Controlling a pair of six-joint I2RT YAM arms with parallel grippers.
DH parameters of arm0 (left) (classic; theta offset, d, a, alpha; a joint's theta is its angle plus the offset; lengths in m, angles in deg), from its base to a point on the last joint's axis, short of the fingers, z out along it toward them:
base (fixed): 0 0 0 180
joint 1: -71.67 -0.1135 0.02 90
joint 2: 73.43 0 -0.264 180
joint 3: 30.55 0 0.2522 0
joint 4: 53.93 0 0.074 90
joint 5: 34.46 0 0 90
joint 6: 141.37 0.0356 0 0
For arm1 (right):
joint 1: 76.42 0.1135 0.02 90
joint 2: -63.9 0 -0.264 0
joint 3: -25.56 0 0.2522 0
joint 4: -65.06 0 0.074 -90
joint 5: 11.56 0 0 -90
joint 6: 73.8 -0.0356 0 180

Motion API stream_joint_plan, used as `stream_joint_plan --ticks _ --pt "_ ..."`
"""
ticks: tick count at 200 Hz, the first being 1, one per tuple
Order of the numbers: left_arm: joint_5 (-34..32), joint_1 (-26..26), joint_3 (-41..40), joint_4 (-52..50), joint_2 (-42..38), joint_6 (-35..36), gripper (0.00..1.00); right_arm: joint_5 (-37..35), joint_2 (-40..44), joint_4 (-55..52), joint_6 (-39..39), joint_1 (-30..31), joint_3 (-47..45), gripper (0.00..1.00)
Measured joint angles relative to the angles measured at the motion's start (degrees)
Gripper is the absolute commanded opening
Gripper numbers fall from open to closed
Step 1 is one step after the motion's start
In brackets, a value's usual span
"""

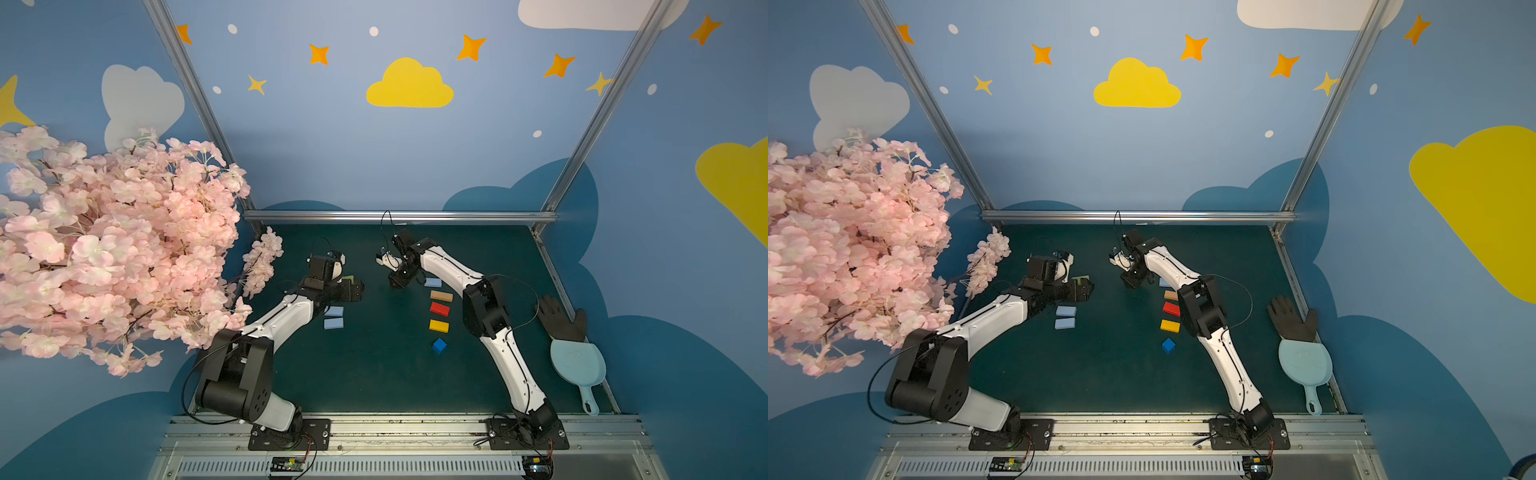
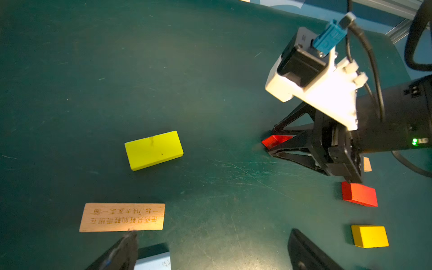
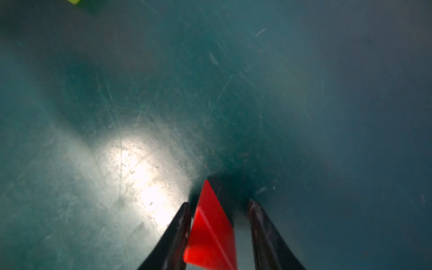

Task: Assemble a heart with building blocks
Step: Adjust the building block at the center of the board.

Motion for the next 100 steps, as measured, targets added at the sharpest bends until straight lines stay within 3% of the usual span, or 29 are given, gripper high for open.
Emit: stream_joint_plan --ticks 39,100 --pt "-0.11 0.0 0.0 0.02 0.0 0.0 1.0 -1.05 0.0 0.28 0.26 0.22 0.0 0.27" --pt "-0.11 0.0 0.0 0.04 0.35 0.02 1.0 -4.63 0.0 0.35 1.03 0.63 0.22 0.26"
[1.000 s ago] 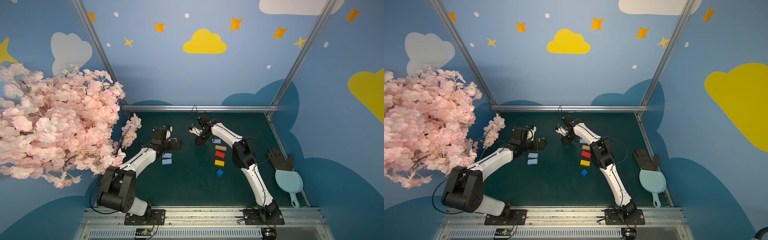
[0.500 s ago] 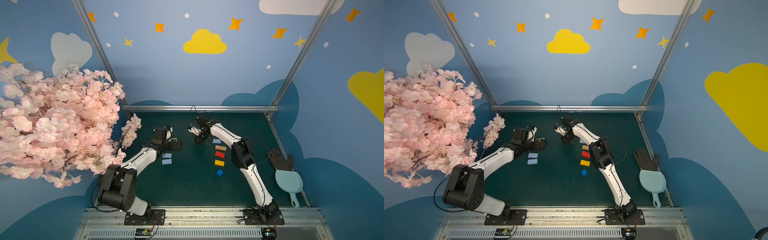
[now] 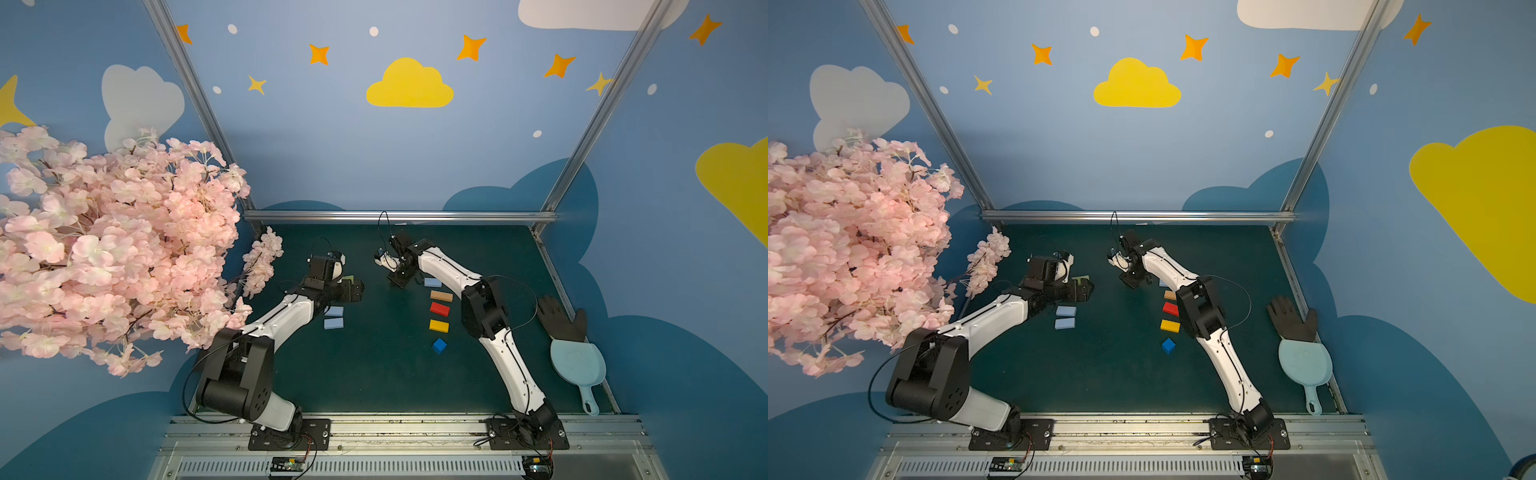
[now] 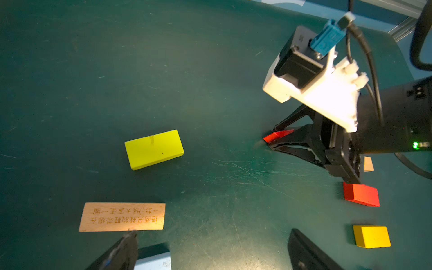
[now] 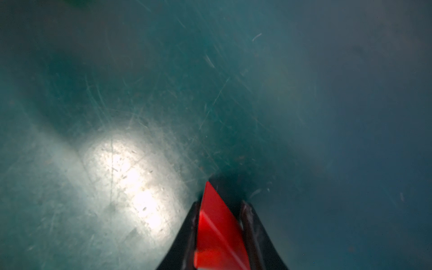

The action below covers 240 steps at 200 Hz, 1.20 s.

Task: Assemble a heart with building blocks
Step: Adjust the building block at the center of the board.

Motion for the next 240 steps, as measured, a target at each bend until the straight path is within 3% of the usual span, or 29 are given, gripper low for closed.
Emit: stream_joint_plan --ticks 92,106,164,240 --pt "0.02 0.04 0.0 0.04 0.55 -0.02 1.0 -1.16 -0.31 0.5 0.07 0.13 0.42 0.31" --pt "0.02 0.04 0.0 0.07 0.66 -0.02 1.0 -1.16 -0.33 0.63 -0.02 0.07 0.5 0.38" --pt "0.02 0.04 0.0 0.2 0.66 -0.02 1.0 -0.52 -0.44 1.95 -0.68 -0.52 0.57 0.97" --pt "0.02 0.04 0.33 -0.48 0.74 -0.26 1.0 -0.55 0.31 1.99 -1.88 -1.09 -0.2 0.98"
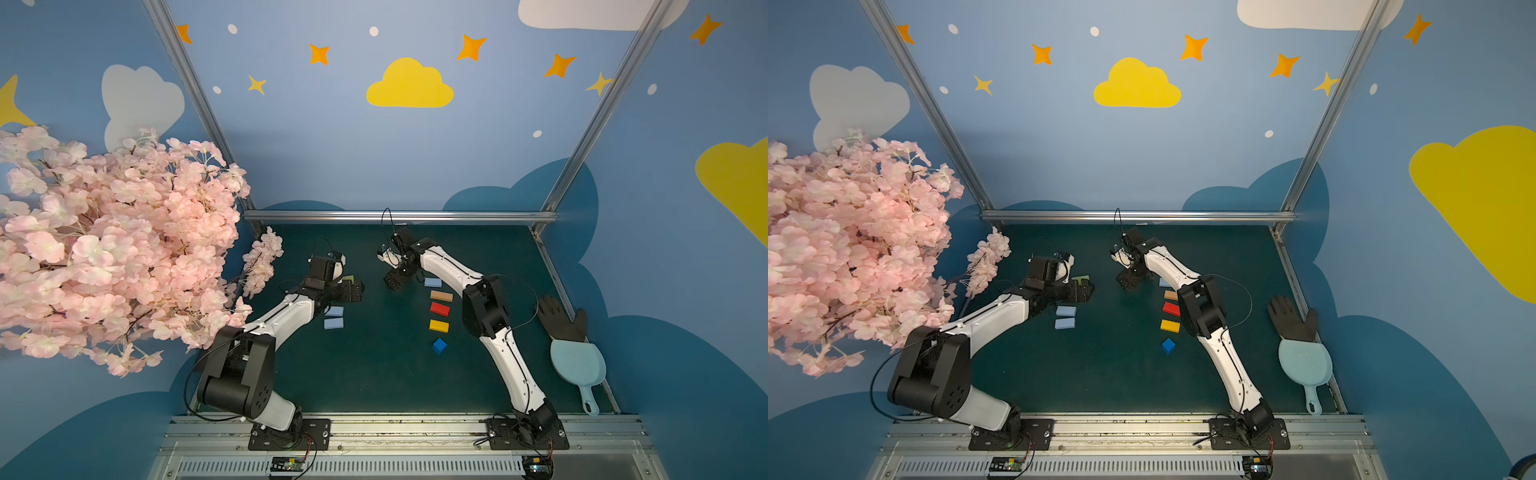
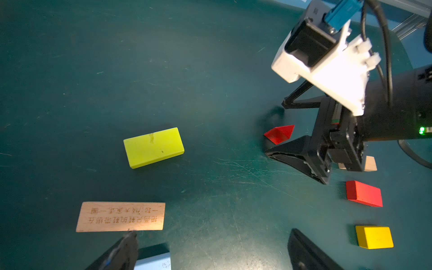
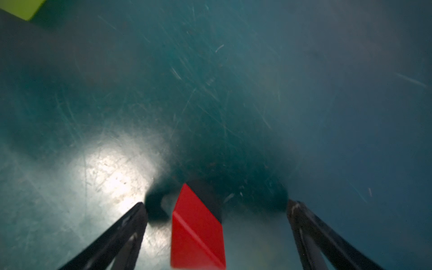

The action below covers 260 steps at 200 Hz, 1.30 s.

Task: Assemble a heart with building blocks
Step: Adjust the building block at the center of the board, then pick up the building block from the center of the board.

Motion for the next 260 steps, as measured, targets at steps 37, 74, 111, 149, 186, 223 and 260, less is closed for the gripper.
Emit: stream_joint_plan --ticks 37,74,111,149,186,223,260 --pt "-1.2 0.04 6.88 -5.07 3.8 -0.9 1.0 -0.24 6.78 -3.21 -0.22 -0.07 -4.26 0.98" --pt "-0.11 0.0 10.29 -8.52 4.94 -1.81 1.0 -5.29 25.44 -3.21 -5.53 -0.04 -14.6 0.98" --pt "2.45 -0.28 17.51 -12.83 12.15 -5.62 0.94 -6.84 35.28 -2.1 -17.59 -3.13 -19.76 0.82" --pt "2.23 -0.52 27.71 -20.96 20.5 -8.46 0.88 -11.23 29.68 -2.91 -17.49 -7.58 -20.44 0.79" --pt "3.87 -2.95 36.37 -27.41 25.57 -16.59 0.85 -13.07 23.04 -5.51 -9.64 -9.79 -17.44 0.67" --pt "6.6 -4.61 40.02 -30.67 29.27 -29.33 0.82 -11.5 21.24 -6.51 -1.38 -10.95 -16.85 0.51" --pt "7.54 -3.39 43.45 -32.92 33.75 -39.01 0.82 -8.31 18.38 -6.91 4.09 -11.28 -16.22 0.51"
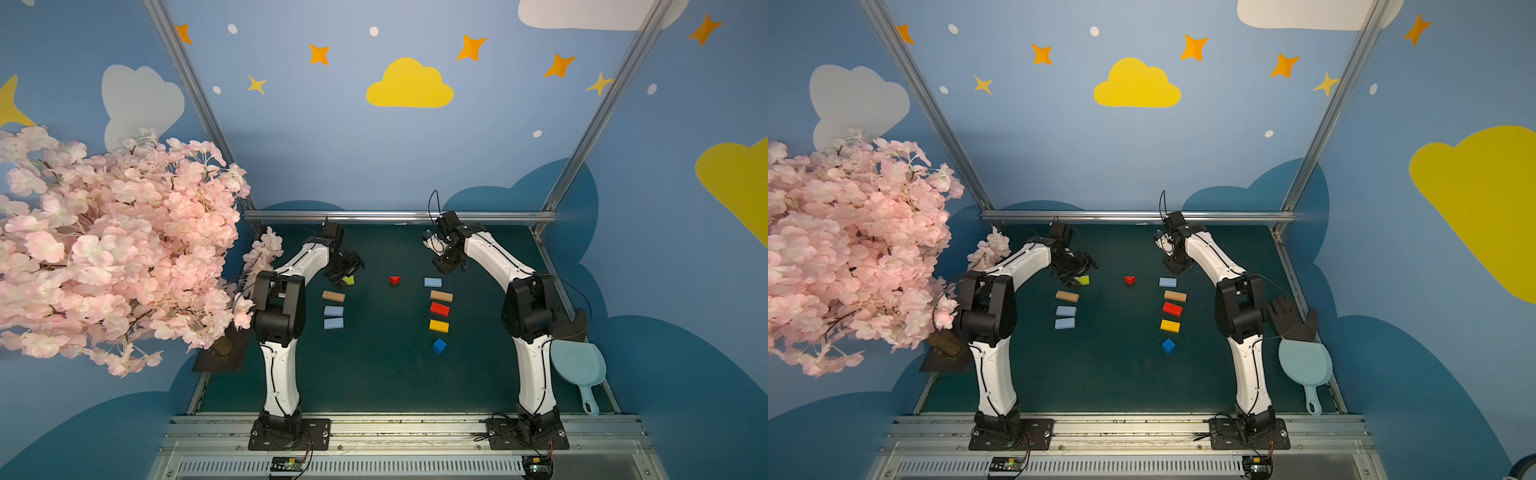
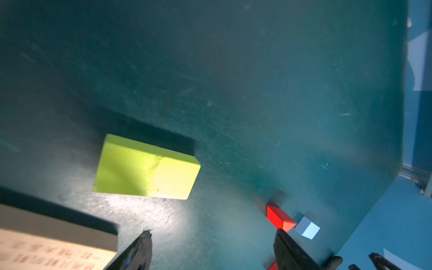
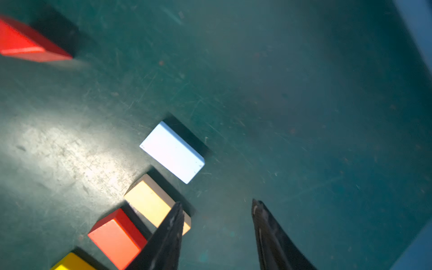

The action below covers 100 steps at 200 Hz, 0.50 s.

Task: Assemble a heart with building blocks
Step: Pick up the building block from the center of the board.

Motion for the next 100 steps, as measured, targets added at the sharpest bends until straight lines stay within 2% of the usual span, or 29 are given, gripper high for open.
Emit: stream_joint_plan --ticks 42,71,100 --pt "0.09 1.03 1.16 -1.46 1.97 -7.65 0.82 4.39 -1.44 0.39 5.03 0.59 -0.24 0.57" --pt "-1.25 1.18 2.12 -2.82 3.26 -11.69 0.81 6.1 -1.64 1.64 7.39 1.44 -0.55 0.7" --pt "-3.34 1.18 3.34 -3.98 3.89 -15.04 0.78 6.88 -2.78 2.6 9.25 2.01 -0.72 0.71"
